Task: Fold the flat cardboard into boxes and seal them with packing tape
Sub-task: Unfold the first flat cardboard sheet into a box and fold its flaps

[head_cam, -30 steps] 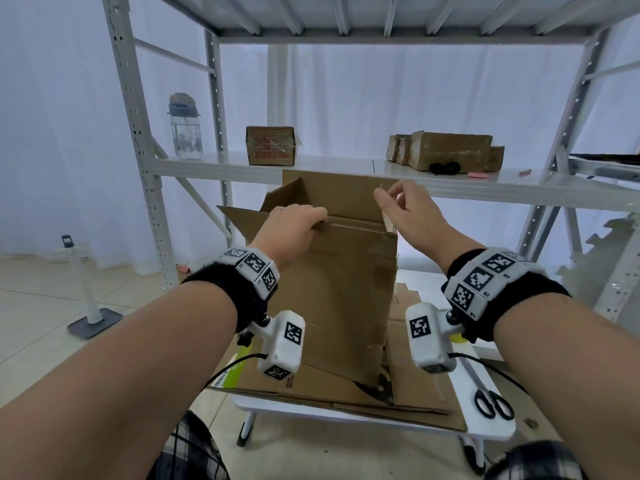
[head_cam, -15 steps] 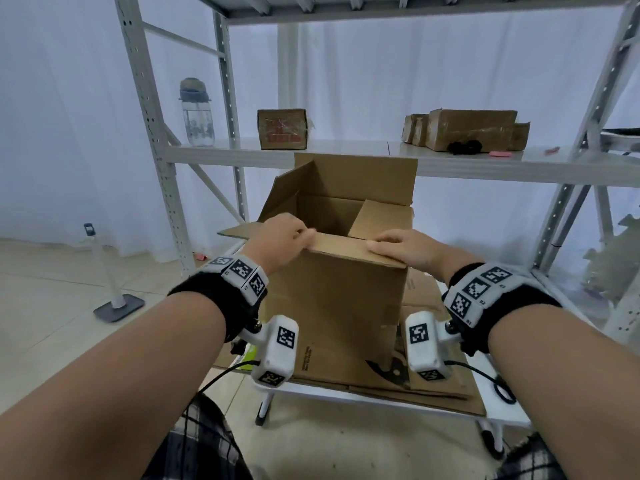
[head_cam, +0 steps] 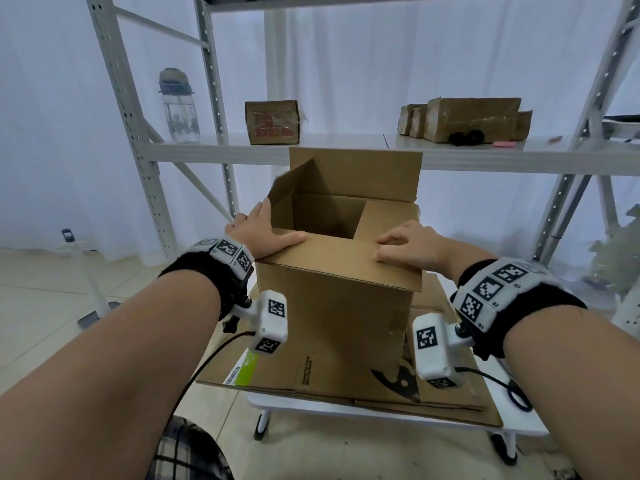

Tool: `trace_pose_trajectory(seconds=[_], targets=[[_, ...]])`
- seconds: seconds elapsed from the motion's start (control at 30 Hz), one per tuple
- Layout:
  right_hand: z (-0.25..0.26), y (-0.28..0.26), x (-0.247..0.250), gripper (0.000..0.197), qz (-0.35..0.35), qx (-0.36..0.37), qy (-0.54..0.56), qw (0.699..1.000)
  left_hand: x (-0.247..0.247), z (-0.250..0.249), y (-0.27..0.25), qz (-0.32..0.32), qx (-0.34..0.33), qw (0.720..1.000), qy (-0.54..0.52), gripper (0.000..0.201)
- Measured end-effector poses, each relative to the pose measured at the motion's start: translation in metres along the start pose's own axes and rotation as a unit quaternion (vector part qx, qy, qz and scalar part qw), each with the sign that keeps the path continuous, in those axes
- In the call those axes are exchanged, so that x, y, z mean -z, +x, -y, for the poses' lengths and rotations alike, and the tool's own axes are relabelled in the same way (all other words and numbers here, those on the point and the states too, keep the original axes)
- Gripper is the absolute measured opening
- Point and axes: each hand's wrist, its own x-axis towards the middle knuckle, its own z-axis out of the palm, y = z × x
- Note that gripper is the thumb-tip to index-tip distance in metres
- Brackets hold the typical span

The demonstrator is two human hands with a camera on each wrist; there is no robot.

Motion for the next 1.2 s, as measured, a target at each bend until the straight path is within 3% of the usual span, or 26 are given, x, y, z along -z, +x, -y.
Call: trace_pose_trajectory(seconds=[0.13, 0.23, 0.3, 0.4, 0.47, 0.57, 0.73, 0.83, 0.9, 1.1, 1.2], targets=[[-0.009, 0.005, -0.003, 0.025, 0.006, 0.017, 0.004, 1.0, -0.002, -0.002, 0.001, -0.013, -0.009, 1.0, -0.026, 0.074], [-0.015, 0.006, -0.007, 0.028, 0.0, 0.017, 0.054, 0.998, -0.002, -0.007, 0.006, 0.04, -0.021, 0.999, 0.014, 0.056], [-0.022, 0.007, -0.009, 0.028, -0.044, 0.025, 0.113, 0.992, 0.001, -0.01, 0.01, 0.072, -0.005, 0.997, 0.034, 0.063], [-0.037, 0.001, -0.01, 0.035, -0.136, 0.031, 0.215, 0.967, 0.005, -0.009, 0.021, 0.11, -0.013, 0.992, 0.056, 0.096], [-0.048, -0.002, -0.01, 0.041, -0.156, 0.043, 0.244, 0.956, 0.005, -0.013, 0.021, 0.119, -0.022, 0.991, 0.055, 0.086], [-0.06, -0.005, -0.012, 0.038, -0.139, 0.063, 0.207, 0.966, 0.004, -0.026, 0.017, 0.096, -0.011, 0.993, 0.06, 0.058], [-0.062, -0.003, -0.013, 0.03, -0.11, 0.097, 0.139, 0.979, 0.003, -0.048, 0.009, 0.106, -0.013, 0.994, 0.028, 0.068], [-0.059, -0.003, -0.01, 0.019, -0.133, 0.094, 0.083, 0.983, 0.019, -0.059, 0.006, 0.027, -0.064, 0.998, -0.002, 0.045], [-0.053, -0.005, -0.008, 0.04, -0.127, 0.101, 0.076, 0.984, 0.035, -0.063, 0.014, -0.066, -0.109, 0.992, 0.004, 0.017], [-0.033, 0.003, -0.004, 0.059, -0.198, 0.02, 0.163, 0.966, 0.04, -0.065, 0.014, -0.308, -0.119, 0.943, -0.036, 0.036], [-0.029, 0.011, -0.004, 0.043, -0.228, 0.002, 0.159, 0.961, 0.014, -0.055, 0.013, -0.228, -0.117, 0.965, -0.063, 0.053]])
